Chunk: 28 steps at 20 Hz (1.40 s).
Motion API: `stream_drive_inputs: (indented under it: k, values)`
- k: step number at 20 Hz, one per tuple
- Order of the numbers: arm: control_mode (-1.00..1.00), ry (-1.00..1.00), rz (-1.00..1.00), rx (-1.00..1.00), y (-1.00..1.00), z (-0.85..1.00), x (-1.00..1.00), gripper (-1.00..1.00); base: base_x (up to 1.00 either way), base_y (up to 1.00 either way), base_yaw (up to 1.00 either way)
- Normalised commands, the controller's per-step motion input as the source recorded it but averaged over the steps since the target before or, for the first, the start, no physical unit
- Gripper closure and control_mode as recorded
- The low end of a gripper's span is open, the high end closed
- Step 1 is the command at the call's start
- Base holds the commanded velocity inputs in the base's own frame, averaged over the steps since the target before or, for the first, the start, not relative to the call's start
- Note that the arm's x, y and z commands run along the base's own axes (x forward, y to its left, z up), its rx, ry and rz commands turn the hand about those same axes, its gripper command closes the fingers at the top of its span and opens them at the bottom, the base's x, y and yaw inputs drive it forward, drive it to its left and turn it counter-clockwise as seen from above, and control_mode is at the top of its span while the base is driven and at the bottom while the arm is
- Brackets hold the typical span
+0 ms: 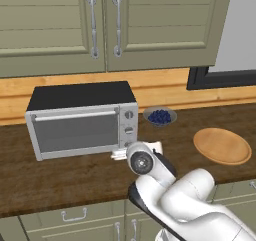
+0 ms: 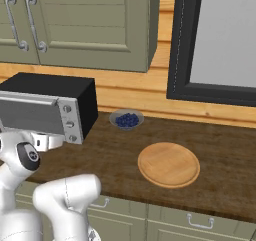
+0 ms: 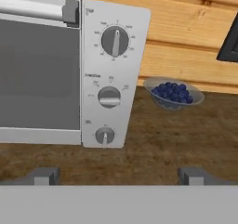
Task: Pick up the kebab skewer and baguette bread, and place them inside the toaster oven. Close the toaster oven door and start by setting the timer.
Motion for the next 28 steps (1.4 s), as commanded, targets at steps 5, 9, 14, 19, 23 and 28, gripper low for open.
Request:
stream_drive_inputs:
  k: [5,9,14,19,23,28]
  values:
    - [-1.00,-0.17,0.21,0.00,-0.66,-0.79,0.02,-1.00,0.00,0.00,0.00]
    - [-1.00,-0.13,0.10,0.03,-0.28,-0.53,0.22,-1.00,0.00,0.00,0.00]
    - [-1.00,-0.10,0.06,0.21,-0.08,-0.29,0.62,-1.00,0.00,0.00,0.00]
    - [-1.00,-0.10,0.10,0.27,-0.22,-0.37,0.46,-1.00,0.00,0.00,0.00]
    - [-1.00,0.01,0.06,0.11,-0.10,-0.23,0.24,-1.00,0.00,0.00,0.00]
    - [-1.00,0.00,0.02,0.04,-0.21,-0.22,0.35,-1.00,0.00,0.00,0.00]
